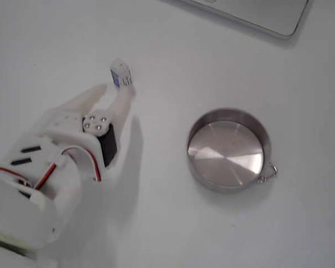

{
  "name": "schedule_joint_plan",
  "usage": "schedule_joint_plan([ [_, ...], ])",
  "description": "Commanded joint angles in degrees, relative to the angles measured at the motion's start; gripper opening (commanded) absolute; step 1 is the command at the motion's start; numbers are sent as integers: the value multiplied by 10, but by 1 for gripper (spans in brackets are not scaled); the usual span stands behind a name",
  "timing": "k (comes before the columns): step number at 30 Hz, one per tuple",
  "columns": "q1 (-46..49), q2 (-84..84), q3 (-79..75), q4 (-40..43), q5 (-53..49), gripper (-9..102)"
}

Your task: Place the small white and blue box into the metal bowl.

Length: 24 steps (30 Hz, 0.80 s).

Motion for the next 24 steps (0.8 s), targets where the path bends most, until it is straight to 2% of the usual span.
schedule_joint_plan([
  [1, -2, -25, -25, -22, 4, 12],
  [6, -22, -42, -47, -27, 13, 18],
  [10, -33, -43, -61, -20, 52, 19],
  [20, -32, -62, -64, -27, 51, 19],
  [24, -35, -63, -75, -21, 51, 23],
])
